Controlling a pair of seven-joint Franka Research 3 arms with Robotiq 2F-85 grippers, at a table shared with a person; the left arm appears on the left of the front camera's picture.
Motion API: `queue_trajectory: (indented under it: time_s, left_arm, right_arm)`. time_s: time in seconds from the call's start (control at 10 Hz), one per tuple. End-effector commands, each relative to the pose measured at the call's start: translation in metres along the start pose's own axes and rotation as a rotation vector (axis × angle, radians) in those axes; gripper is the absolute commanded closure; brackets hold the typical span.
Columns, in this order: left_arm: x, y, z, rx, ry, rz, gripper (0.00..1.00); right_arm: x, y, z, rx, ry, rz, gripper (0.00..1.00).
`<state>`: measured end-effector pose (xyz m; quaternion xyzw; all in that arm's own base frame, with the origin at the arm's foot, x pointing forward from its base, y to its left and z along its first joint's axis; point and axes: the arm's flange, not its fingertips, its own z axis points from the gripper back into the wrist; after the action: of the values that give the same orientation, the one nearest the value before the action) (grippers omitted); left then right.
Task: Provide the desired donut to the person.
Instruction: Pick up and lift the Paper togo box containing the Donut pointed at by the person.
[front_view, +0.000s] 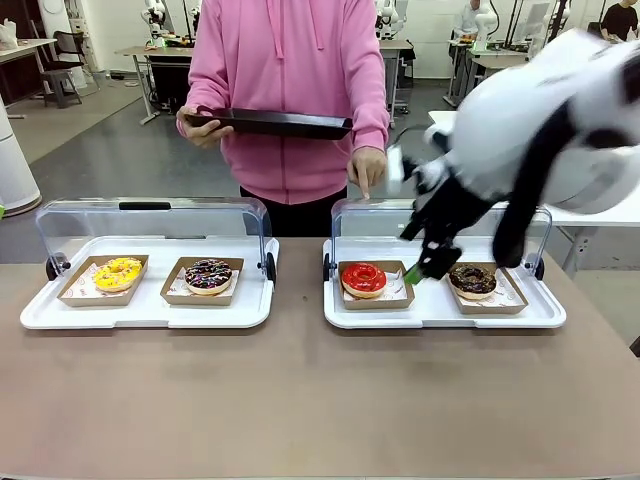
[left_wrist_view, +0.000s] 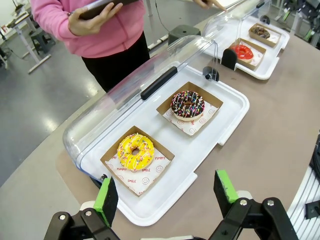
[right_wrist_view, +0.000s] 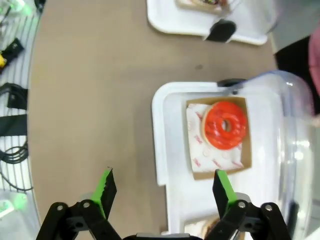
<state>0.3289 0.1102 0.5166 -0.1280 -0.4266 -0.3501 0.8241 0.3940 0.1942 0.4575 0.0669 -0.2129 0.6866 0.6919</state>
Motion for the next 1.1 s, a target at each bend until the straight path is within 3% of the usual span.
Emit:
queue_trajectory:
  time_s: [0.0, 0.1, 0.2, 0.5, 0.6, 0.8, 0.9, 1.0]
  left_arm:
    - [-0.001, 0.001, 0.000, -0.006, -0.008, 0.004, 0.00]
    - [-0.001, 0.001, 0.000, -0.006, -0.008, 0.004, 0.00]
    - [-0.001, 0.001, 0.000, -0.006, -0.008, 0.004, 0.00]
    - [-0.001, 0.001, 0.000, -0.006, -0.008, 0.004, 0.00]
    - [-0.001, 0.001, 0.000, -0.006, -0.008, 0.004, 0.00]
    - [-0.001, 0.001, 0.000, -0.006, -0.008, 0.004, 0.00]
    - [-0.001, 0.001, 0.000, -0.006, -0.008, 0.004, 0.00]
    - [-0.001, 0.001, 0.000, -0.006, -0.008, 0.004, 0.00]
  right_arm:
    - [-0.003, -0.022, -0.040, 0.015, 0.048, 0.020, 0.00]
    - [-0.012, -0.021, -0.044, -0.058, -0.028, 0.003, 0.00]
    - [0.001, -0.006, -0.033, 0.023, 0.027, 0.016, 0.00]
    - [0.001, -0.006, -0.033, 0.023, 0.027, 0.016, 0.00]
    - [0.000, -0.011, -0.041, 0.011, 0.026, 0.019, 0.00]
    - [-0.013, -0.046, -0.076, 0.144, 0.054, 0.016, 0.00]
    - [-0.015, -0.051, -0.089, 0.146, 0.044, 0.025, 0.00]
    - [-0.018, -0.056, -0.098, 0.138, 0.094, 0.004, 0.00]
